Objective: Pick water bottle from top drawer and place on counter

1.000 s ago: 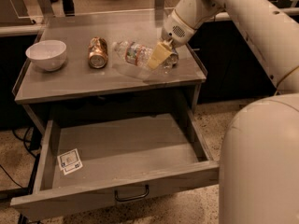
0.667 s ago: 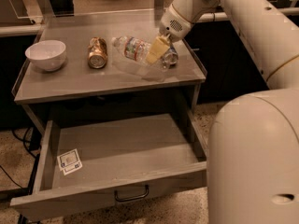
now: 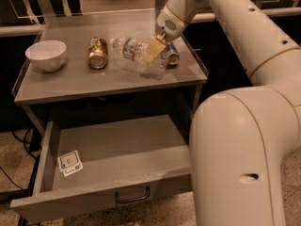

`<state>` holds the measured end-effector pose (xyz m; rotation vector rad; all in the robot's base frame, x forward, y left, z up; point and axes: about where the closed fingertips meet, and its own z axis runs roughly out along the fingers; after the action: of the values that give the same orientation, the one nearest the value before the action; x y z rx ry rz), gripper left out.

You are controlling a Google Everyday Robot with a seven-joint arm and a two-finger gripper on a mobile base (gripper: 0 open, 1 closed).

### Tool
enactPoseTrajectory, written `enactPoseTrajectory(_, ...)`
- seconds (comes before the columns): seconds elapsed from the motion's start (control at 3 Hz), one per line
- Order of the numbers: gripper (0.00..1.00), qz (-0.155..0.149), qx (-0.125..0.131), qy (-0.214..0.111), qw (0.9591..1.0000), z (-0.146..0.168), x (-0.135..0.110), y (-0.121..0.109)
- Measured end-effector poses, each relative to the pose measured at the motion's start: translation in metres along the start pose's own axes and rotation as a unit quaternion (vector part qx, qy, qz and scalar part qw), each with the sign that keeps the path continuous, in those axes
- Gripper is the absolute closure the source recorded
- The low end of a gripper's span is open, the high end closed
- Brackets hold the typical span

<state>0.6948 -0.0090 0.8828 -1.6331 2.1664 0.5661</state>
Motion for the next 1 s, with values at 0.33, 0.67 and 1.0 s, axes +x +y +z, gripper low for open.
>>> enactPoseTrajectory(0.33,1.00,0.010,-0.005,0.004,0.9999,0.009,0.002,-0.009)
enactPoseTrajectory(0.67,1.00,0.020,-0.009,0.008,0.9997,0.018,0.006,-0.017)
enactPoseTrajectory(1.0,1.00,0.029,-0.013,0.008,0.9995,0.024,0.011,-0.024)
